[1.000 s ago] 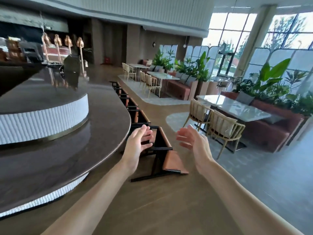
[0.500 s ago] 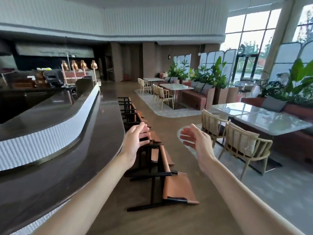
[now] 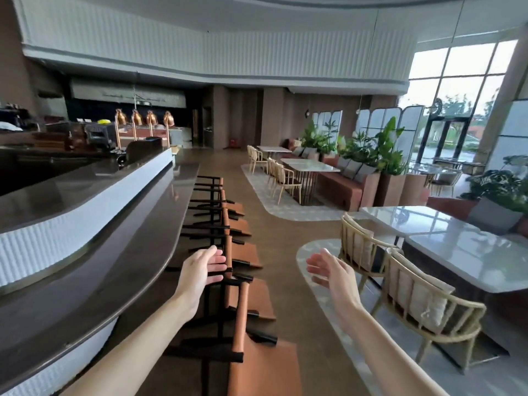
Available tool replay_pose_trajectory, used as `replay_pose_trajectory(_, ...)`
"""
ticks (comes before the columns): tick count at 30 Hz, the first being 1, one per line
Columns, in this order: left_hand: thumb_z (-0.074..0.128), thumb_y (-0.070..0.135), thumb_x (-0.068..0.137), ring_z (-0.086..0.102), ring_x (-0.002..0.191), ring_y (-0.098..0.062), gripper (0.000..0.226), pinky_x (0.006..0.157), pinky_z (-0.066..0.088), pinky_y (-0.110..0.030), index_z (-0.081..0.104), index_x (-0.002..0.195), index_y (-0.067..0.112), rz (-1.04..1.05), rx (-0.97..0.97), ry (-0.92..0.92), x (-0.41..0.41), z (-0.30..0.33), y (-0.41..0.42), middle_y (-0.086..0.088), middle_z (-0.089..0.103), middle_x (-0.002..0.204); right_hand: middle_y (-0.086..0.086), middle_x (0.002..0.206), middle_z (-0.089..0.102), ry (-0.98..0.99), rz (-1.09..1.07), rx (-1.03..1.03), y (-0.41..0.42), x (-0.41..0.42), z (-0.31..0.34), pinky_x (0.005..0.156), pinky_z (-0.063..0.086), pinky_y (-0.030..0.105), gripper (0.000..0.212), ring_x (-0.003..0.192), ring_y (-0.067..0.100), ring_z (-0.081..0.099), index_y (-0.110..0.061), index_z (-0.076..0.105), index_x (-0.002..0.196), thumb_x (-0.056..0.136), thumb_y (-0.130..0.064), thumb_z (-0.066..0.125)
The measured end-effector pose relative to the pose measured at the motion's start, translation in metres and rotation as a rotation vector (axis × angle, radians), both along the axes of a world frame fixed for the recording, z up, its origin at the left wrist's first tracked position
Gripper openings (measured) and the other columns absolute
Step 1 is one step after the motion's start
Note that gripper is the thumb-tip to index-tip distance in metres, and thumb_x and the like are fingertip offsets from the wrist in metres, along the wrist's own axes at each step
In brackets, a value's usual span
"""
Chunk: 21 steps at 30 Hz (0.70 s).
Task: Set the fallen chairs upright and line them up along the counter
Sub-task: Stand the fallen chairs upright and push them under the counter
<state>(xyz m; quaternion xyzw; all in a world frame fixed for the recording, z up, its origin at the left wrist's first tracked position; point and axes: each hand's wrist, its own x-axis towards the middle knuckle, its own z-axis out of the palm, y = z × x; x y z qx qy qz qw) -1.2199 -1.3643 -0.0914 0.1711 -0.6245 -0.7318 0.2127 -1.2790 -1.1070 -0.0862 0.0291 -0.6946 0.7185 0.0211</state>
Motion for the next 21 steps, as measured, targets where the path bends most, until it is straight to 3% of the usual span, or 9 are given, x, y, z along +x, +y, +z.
replay_pose_trajectory(4,0.051,0.023,0.104,0.067,0.087,-0.028,0.032,0.075,0.056,-0.041,0.066,0.114,-0.003,-0.02,0.142,-0.04,-0.128,-0.023,0.042,-0.021,0.071,0.104,0.013,0.102,0.077,-0.041,-0.021,0.015,0.031,-0.113,-0.02,0.105,0.05,0.053,0.034,0.1,0.032,0.072,-0.009,0.076,0.093,0.104,-0.033,0.054)
replay_pose_trajectory(8,0.052,0.022,0.103,0.066,0.079,-0.025,0.033,0.07,0.053,-0.038,0.066,0.116,-0.005,-0.072,0.234,-0.093,-0.246,-0.032,0.076,-0.016,0.07,0.095,0.027,0.108,0.073,-0.073,-0.064,-0.024,0.062,-0.224,-0.021,0.092,0.051,0.048,0.032,0.093,0.035,0.068,0.0,0.074,0.096,0.104,-0.024,0.055)
replay_pose_trajectory(13,0.053,0.024,0.103,0.068,0.087,-0.026,0.027,0.074,0.055,-0.04,0.068,0.108,0.001,-0.07,0.172,-0.142,-0.346,-0.045,0.079,-0.018,0.071,0.103,0.023,0.102,0.073,-0.092,-0.048,-0.014,0.068,-0.343,-0.022,0.088,0.05,0.046,0.033,0.091,0.034,0.068,-0.001,0.072,0.094,0.105,-0.025,0.053)
replay_pose_trajectory(17,0.053,0.023,0.103,0.069,0.078,-0.025,0.024,0.07,0.056,-0.037,0.068,0.104,0.004,0.04,0.157,-0.196,-0.413,-0.073,0.052,-0.015,0.072,0.094,0.013,0.099,0.077,-0.119,0.037,0.052,0.046,-0.431,-0.05,0.091,0.053,0.045,0.03,0.092,0.028,0.071,-0.008,0.074,0.093,0.104,-0.028,0.054)
replay_pose_trajectory(21,0.052,0.022,0.103,0.069,0.087,-0.03,0.025,0.084,0.057,-0.048,0.068,0.108,0.003,0.17,0.177,-0.255,-0.463,-0.118,0.021,-0.02,0.071,0.103,0.009,0.099,0.078,-0.194,0.14,0.13,0.018,-0.522,-0.087,0.093,0.054,0.043,0.03,0.092,0.022,0.071,-0.011,0.075,0.096,0.103,-0.032,0.055)
